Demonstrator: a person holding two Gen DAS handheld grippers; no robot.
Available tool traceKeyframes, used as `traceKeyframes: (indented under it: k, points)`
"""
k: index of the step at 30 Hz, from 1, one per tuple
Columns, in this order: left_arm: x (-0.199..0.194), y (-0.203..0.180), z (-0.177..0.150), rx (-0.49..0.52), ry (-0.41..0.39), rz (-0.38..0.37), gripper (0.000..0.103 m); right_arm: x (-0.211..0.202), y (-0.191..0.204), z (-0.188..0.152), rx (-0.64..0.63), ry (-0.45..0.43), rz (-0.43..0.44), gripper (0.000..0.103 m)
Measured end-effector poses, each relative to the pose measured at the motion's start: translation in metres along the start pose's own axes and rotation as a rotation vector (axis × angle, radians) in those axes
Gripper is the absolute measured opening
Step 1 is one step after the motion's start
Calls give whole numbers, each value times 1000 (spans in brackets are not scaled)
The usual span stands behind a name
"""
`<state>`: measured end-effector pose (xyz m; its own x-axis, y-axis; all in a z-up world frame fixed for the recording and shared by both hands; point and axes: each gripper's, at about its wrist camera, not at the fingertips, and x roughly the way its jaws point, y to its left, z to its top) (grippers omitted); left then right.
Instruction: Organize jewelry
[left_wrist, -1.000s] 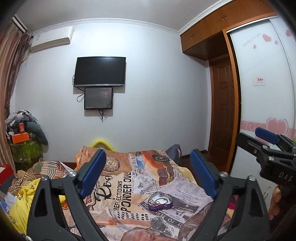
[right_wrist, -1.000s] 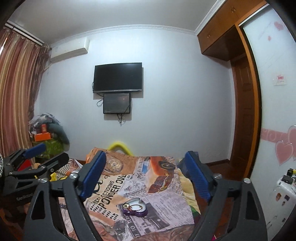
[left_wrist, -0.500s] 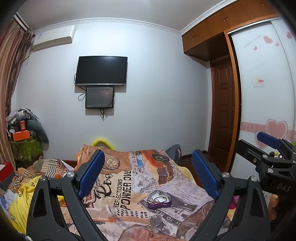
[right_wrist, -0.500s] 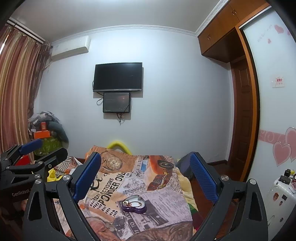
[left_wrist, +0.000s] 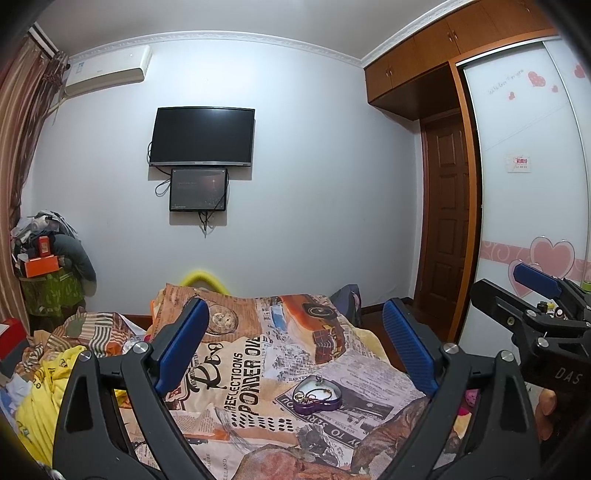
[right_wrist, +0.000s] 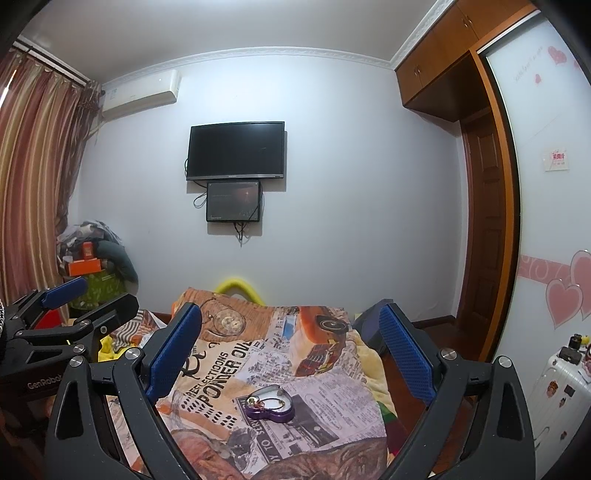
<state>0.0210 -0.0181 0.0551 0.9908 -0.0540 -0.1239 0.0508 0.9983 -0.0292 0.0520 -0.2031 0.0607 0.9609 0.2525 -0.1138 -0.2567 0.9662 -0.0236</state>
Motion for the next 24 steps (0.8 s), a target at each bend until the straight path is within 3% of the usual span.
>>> traceKeyframes:
  k: [24]
  points:
    - [2,0,-5,-1,5,-3,96,-2,-2,0,14,17,3,96]
